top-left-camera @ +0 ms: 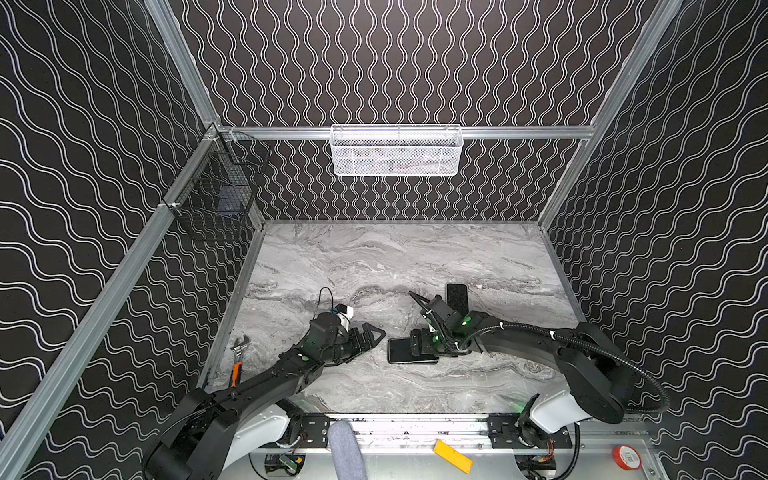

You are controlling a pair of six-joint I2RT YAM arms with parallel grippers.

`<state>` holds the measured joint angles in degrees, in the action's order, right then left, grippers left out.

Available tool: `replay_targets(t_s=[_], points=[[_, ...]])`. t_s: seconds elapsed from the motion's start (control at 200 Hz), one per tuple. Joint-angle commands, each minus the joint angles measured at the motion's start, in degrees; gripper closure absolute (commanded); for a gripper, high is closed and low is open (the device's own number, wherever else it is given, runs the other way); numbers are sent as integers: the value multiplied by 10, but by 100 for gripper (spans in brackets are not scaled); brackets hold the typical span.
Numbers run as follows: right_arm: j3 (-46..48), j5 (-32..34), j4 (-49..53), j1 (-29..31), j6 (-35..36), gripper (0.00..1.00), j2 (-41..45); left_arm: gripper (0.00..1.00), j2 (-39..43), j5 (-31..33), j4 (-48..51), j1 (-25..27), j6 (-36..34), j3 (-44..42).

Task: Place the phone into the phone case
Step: 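Press the phone flat into the case with both grippers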

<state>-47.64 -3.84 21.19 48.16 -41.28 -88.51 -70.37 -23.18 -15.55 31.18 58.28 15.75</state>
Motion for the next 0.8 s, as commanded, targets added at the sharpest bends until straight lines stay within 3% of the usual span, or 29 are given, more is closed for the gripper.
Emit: replay_targets(t_s=[0.0, 0.571, 0.796], points=[[-10, 26, 28, 0, 13, 6, 0, 2, -8, -4, -19, 1, -1, 5], [-16, 67, 62, -1, 16, 4, 35, 2, -45, 18, -47, 47, 22, 13], [17, 75, 55, -11, -3, 10, 79, 2, -76, 35, -81, 83, 46, 17]])
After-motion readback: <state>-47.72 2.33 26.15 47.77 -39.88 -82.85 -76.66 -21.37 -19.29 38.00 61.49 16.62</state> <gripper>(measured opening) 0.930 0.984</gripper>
